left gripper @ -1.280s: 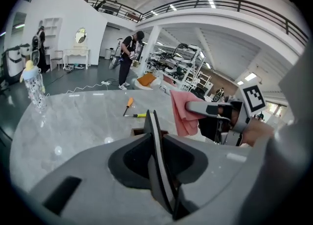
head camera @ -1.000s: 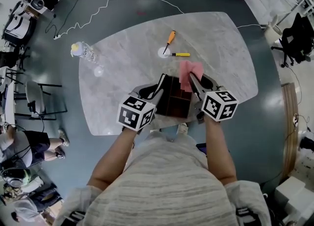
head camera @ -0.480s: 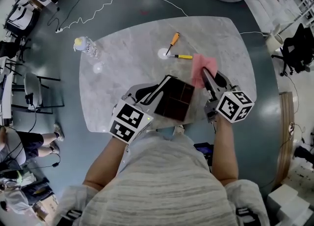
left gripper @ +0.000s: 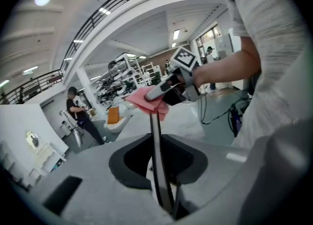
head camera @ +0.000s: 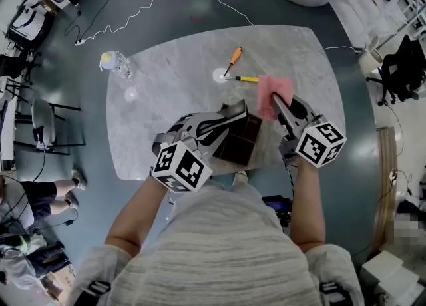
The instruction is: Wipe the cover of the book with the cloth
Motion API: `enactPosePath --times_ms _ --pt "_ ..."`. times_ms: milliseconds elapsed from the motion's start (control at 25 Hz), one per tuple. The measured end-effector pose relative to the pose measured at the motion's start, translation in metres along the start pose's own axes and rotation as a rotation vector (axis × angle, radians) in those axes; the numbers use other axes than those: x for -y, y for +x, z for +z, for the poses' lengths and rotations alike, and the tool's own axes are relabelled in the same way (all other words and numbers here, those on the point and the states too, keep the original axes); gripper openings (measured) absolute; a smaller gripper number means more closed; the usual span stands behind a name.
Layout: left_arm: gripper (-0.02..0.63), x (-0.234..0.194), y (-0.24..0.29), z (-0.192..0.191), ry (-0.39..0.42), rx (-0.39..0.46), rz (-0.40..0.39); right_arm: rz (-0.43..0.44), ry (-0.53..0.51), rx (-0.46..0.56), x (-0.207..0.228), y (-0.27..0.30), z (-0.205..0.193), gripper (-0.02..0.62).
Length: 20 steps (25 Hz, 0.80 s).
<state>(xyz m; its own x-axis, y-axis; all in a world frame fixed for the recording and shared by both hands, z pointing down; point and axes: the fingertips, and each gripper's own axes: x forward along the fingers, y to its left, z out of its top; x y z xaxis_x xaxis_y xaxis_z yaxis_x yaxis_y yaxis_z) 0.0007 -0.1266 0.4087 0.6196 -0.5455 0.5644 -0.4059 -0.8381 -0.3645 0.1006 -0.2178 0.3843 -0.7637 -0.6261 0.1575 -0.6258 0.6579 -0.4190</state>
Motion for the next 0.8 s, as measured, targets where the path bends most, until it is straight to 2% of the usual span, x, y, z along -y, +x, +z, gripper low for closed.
enactPosePath --times_ms 160,280,480,640,800 --pt "0.073 0.029 -0.001 0.001 0.145 0.030 -0.137 0.182 -0.042 -0.130 -0.020 0.009 -0.010 0.052" --pt "0.072 0.047 -0.005 -0.002 0.238 0.044 -0.219 0.345 -0.102 -0.280 -0.043 0.012 -0.021 0.054" --pt "0.072 0.061 -0.007 -0.005 0.310 0.039 -0.243 0.598 -0.224 -0.601 -0.091 0.016 -0.056 0.053" --pt "0.073 0.067 -0.010 -0.011 0.292 0.035 -0.245 0.690 -0.276 -0.796 -0.108 0.020 -0.101 0.052" --pt "0.072 0.074 -0.012 -0.014 0.269 0.034 -0.269 0.678 -0.283 -0.864 -0.102 0.035 -0.131 0.052"
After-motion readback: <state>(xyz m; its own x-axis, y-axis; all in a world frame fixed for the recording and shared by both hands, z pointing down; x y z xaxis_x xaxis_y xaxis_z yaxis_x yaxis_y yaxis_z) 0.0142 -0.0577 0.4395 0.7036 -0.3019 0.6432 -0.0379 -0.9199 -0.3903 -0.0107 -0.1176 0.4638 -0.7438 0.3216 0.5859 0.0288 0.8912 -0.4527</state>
